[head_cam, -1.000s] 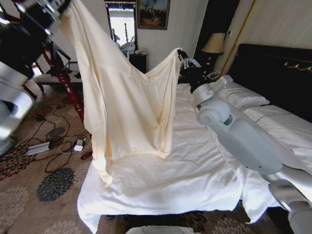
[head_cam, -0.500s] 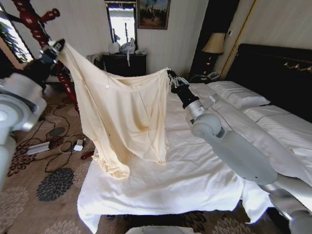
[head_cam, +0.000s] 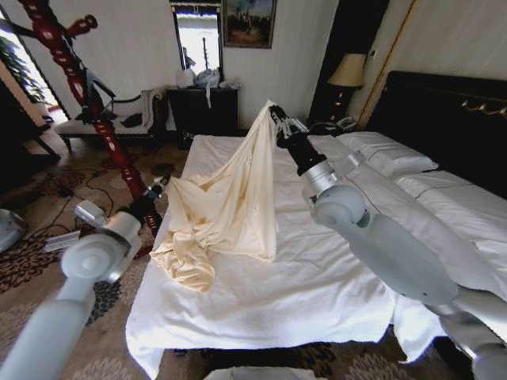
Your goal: Pick up the clothes from the bed and hang them on the clothes hanger.
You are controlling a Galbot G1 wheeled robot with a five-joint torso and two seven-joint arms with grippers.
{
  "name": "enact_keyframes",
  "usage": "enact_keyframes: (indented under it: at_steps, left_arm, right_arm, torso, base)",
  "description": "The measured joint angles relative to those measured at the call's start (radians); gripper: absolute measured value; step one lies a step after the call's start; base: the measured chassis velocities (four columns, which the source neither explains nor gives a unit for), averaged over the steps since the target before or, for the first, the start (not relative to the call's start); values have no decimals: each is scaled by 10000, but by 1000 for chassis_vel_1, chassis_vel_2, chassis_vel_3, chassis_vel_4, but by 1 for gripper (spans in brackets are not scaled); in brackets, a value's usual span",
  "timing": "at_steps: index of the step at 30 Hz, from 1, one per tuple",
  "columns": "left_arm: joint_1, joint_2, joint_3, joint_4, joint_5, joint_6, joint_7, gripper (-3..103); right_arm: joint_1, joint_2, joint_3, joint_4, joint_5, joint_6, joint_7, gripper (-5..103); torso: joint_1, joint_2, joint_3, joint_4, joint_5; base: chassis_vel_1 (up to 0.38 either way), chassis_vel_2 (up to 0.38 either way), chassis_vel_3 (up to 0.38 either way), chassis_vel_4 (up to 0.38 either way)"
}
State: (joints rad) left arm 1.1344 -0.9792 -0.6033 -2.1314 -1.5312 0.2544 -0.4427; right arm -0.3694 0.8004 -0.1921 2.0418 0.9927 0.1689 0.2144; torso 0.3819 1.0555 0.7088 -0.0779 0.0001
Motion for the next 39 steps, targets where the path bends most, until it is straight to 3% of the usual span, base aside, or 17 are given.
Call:
enact_keyframes:
  at_steps: [5, 8, 10, 11, 12, 15, 17, 18, 21, 22, 26, 27, 31, 32, 33, 35, 39]
  left_arm:
    - [210, -142, 434, 265, 958, 387, -227, -2]
    - [152, 60, 1063, 290, 2378, 933, -352, 13]
    - [-74, 370, 1604, 331, 4077, 838, -64, 24]
    - [-74, 370, 1604, 331, 4077, 838, -64, 24]
    - [-233, 543, 1809, 423, 4936, 643, 153, 24]
    - [-878, 1129, 2288, 976, 6869, 42, 621, 40]
    - [-1108, 1337, 2400, 1237, 7325, -159, 794, 45]
    - [-1377, 1550, 2531, 1554, 7726, -437, 1084, 45]
    - [-2104, 1959, 2912, 2454, 8426, -1304, 2100, 61]
    - [-2104, 1959, 2912, 2454, 8426, -1304, 2100, 61]
    - [-3190, 2181, 3768, 4080, 8876, -2472, 2949, 78]
    - [-3190, 2181, 3768, 4080, 8876, -2472, 2949, 78]
    - [-4041, 2027, 5014, 5421, 9007, -3890, 4048, 97]
    - [-4119, 1936, 5156, 5482, 8728, -4069, 4337, 97]
    - [-4119, 1936, 5156, 5482, 8728, -4069, 4337, 97]
    - [-4084, 1842, 5273, 5327, 7817, -4143, 5001, 100]
    - [-3677, 2045, 5136, 4596, 6815, -3733, 5800, 100]
  right_arm:
    - [-373, 123, -120, 8, -145, -30, 0, 0]
    - [-594, 230, -124, -79, -176, -35, 9, 0]
    - [-611, 338, -63, -143, -107, -27, 39, 0]
    - [-611, 338, -63, -143, -107, -27, 39, 0]
    - [-581, 384, -28, -155, -34, -18, 63, 0]
    - [-425, 458, 94, -166, 114, -1, 113, 0]
    - [-398, 473, 137, -180, 126, 3, 115, 0]
    - [-382, 491, 179, -194, 138, 6, 120, 0]
    - [-384, 531, 265, -255, 147, 16, 132, 0]
    - [-384, 531, 265, -255, 147, 16, 132, 0]
    - [-399, 619, 310, -369, 150, 35, 134, 0]
    - [-399, 619, 310, -369, 150, 35, 134, 0]
    - [-402, 746, 356, -541, 267, 74, 138, 0]
    - [-404, 761, 358, -574, 330, 78, 162, 0]
    - [-404, 761, 358, -574, 330, 78, 162, 0]
    - [-440, 771, 362, -642, 377, 81, 207, 0]
    - [-456, 753, 369, -710, 365, 83, 208, 0]
  torso:
    - [0, 0, 0, 2, -1]
    - [-1, 0, 0, 0, 0]
    - [0, 0, 0, -2, 0]
    - [0, 0, 0, -2, 0]
    - [0, 0, 1, -1, -1]
    - [0, 0, 1, 0, -3]
    - [0, 0, 1, 0, -2]
    - [0, 0, 1, 0, -2]
    - [0, 0, 2, 0, -2]
    - [0, 0, 2, 0, -2]
    - [1, 0, 2, 0, -1]
    - [1, 0, 2, 0, -1]
    - [2, 0, 2, 0, -4]
    - [2, -1, 2, -2, -2]
    - [2, -1, 2, -2, -2]
    - [2, -1, 3, -4, -3]
    - [1, -1, 2, 0, -2]
  base:
    - [0, 0, 0, 0]
    - [0, 0, 0, 0]
    - [0, 0, 0, 0]
    - [0, 0, 0, 0]
    - [0, 0, 0, 0]
    - [0, 0, 0, 0]
    - [0, 0, 0, 0]
    - [0, 0, 0, 0]
    - [0, 0, 0, 0]
    - [0, 0, 0, 0]
    - [0, 0, 0, 0]
    - [0, 0, 0, 0]
    - [0, 0, 0, 0]
    - [0, 0, 0, 0]
    - [0, 0, 0, 0]
    - [0, 0, 0, 0]
    - [0, 0, 0, 0]
